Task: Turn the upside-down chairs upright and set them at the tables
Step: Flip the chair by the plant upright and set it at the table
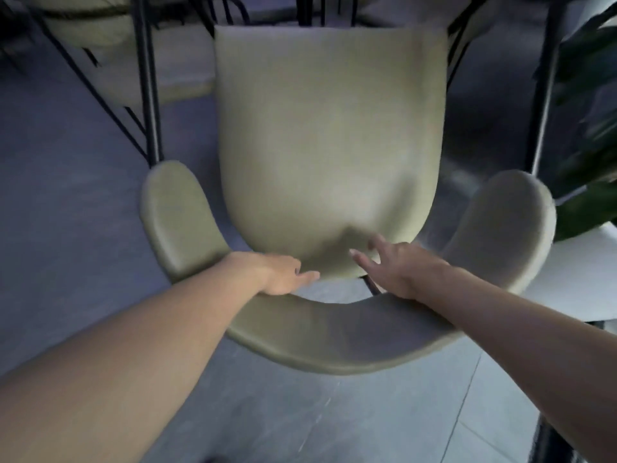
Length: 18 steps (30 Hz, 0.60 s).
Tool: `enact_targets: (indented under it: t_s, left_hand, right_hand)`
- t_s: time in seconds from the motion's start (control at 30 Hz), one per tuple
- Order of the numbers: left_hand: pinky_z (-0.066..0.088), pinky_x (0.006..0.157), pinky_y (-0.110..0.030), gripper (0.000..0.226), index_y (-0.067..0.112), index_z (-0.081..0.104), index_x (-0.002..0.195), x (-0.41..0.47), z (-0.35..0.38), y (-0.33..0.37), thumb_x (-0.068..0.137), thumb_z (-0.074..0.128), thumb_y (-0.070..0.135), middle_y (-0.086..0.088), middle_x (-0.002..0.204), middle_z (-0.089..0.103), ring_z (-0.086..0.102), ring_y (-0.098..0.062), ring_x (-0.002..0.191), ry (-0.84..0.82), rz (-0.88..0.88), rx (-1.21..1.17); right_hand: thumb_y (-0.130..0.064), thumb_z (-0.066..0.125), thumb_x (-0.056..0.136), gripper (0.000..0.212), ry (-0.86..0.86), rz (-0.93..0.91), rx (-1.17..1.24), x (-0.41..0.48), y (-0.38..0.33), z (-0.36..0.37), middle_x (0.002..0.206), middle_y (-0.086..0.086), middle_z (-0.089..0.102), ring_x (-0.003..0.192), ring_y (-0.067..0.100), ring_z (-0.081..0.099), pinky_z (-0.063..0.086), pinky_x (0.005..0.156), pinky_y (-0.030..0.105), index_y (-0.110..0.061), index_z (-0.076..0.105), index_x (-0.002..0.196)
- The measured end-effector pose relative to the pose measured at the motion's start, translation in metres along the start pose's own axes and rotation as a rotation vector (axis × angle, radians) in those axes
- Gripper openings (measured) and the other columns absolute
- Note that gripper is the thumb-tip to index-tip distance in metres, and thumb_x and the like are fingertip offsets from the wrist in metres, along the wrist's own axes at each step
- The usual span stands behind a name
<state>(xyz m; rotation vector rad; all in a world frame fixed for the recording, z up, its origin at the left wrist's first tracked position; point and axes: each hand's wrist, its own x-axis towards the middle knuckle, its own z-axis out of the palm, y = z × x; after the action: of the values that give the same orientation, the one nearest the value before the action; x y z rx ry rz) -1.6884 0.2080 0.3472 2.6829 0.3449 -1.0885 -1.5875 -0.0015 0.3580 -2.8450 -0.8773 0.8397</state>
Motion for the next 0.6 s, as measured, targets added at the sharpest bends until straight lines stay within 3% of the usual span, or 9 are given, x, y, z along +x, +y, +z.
enact_targets:
  t_s: [0.13,0.23,0.33,0.4,0.5,0.6]
  left_hand:
    - [0.039,0.101,-0.04,0.066,0.016,0.058,0.118,0.006,-0.057,-0.009,0.099,0.024,0.068,-0.01,0.138,0.056,0.052,-0.03,0.124,-0.109,0.004,-0.007]
    - [0.036,0.103,-0.036,0.069,0.013,0.059,0.127,0.004,-0.101,-0.014,0.102,0.022,0.065,-0.009,0.141,0.055,0.051,-0.027,0.128,-0.188,0.036,0.001]
    - [0.034,0.1,-0.033,0.07,0.012,0.062,0.129,0.014,-0.147,-0.016,0.103,0.021,0.062,-0.008,0.14,0.055,0.05,-0.025,0.127,-0.261,0.053,0.049]
    - [0.032,0.106,-0.035,0.068,0.016,0.064,0.129,0.022,-0.17,-0.02,0.102,0.023,0.063,-0.006,0.14,0.055,0.049,-0.025,0.129,-0.29,0.067,0.07]
    - [0.032,0.111,-0.039,0.067,0.02,0.066,0.125,0.036,-0.194,-0.024,0.1,0.025,0.067,-0.008,0.137,0.058,0.051,-0.026,0.127,-0.304,0.094,0.09]
    - [0.029,0.115,-0.045,0.074,0.024,0.066,0.127,0.042,-0.202,-0.025,0.095,0.023,0.074,-0.006,0.144,0.054,0.047,-0.026,0.134,-0.353,0.095,0.095]
  right_hand:
    - [-0.076,0.025,0.096,0.071,-0.266,-0.023,-0.068,0.018,-0.018,-0.057,0.141,0.01,0.058,0.125,0.031,0.054,0.04,0.094,0.044,-0.024,0.046,0.138]
    - [-0.073,0.027,0.098,0.069,-0.335,-0.021,-0.086,0.033,-0.029,-0.098,0.14,0.01,0.058,0.123,0.029,0.054,0.037,0.088,0.041,-0.02,0.052,0.134]
    - [-0.072,0.025,0.099,0.075,-0.367,-0.015,-0.1,0.055,-0.035,-0.132,0.148,0.009,0.053,0.133,0.028,0.05,0.038,0.099,0.041,-0.016,0.054,0.14]
    - [-0.075,0.023,0.098,0.08,-0.408,0.007,-0.105,0.073,-0.038,-0.148,0.152,0.007,0.05,0.138,0.027,0.046,0.035,0.11,0.043,-0.015,0.056,0.14]
    - [-0.075,0.023,0.097,0.079,-0.434,0.02,-0.098,0.09,-0.035,-0.172,0.147,0.004,0.054,0.137,0.025,0.047,0.032,0.113,0.044,-0.017,0.064,0.129]
    - [-0.071,0.025,0.1,0.074,-0.423,0.022,-0.056,0.089,-0.034,-0.19,0.156,0.003,0.046,0.143,0.024,0.041,0.029,0.113,0.04,-0.019,0.053,0.145]
